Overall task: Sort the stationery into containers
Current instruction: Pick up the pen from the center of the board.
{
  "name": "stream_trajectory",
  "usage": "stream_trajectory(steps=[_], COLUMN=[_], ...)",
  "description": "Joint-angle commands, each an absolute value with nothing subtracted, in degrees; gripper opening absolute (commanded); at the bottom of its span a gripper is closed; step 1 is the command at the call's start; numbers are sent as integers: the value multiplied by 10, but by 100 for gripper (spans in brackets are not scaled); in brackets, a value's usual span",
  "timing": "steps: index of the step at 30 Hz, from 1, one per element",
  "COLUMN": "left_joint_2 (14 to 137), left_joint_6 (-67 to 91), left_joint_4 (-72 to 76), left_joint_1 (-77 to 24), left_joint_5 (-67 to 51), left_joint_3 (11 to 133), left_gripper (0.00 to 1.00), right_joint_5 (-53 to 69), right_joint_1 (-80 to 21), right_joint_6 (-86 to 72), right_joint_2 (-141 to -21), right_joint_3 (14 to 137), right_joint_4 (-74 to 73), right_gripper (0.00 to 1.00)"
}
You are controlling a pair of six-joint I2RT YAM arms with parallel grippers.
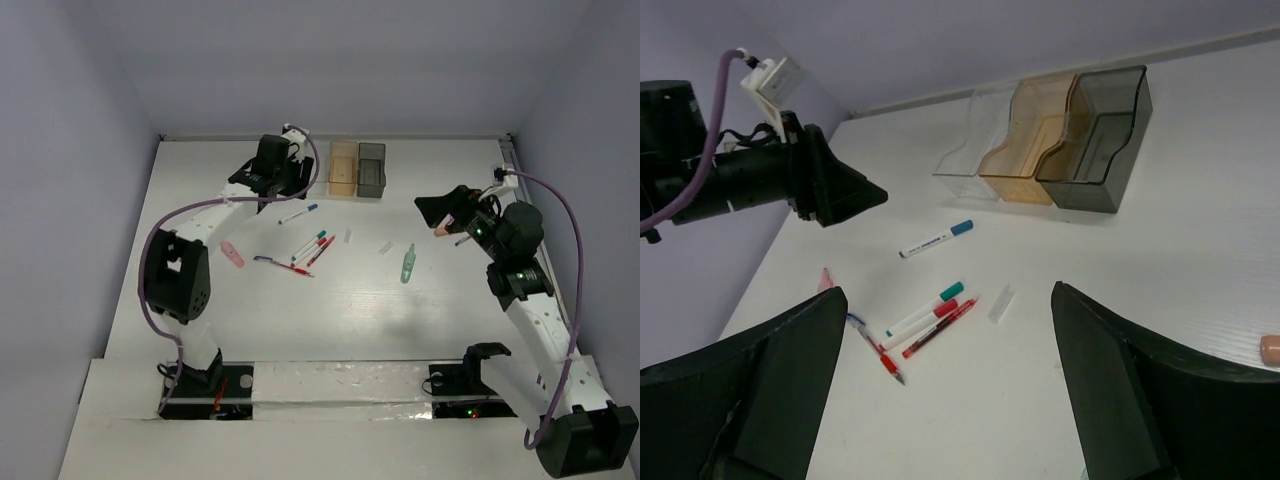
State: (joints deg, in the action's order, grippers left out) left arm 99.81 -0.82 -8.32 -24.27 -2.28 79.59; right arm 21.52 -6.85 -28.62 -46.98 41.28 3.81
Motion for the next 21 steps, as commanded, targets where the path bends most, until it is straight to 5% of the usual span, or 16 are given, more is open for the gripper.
stream_trajectory(steps=[1, 7, 21], left_joint_2=[1024, 1099, 1150], left_joint_6=[-62, -82, -91], left_joint_4=[-77, -95, -56], left_joint_1=[-240, -240, -240], left_joint_5=[-20, -37, -59], left_joint_3=[835, 867, 809], left_gripper=[55, 43, 39], right_joint_5=[217, 220, 225], right_joint_1=[-74, -74, -74], right_joint_6=[-272, -272, -272], right_joint_2=[-478, -485, -492], right_joint_3=[425, 424, 424], right_joint_4=[49, 51, 54], right_gripper=[88, 88, 87])
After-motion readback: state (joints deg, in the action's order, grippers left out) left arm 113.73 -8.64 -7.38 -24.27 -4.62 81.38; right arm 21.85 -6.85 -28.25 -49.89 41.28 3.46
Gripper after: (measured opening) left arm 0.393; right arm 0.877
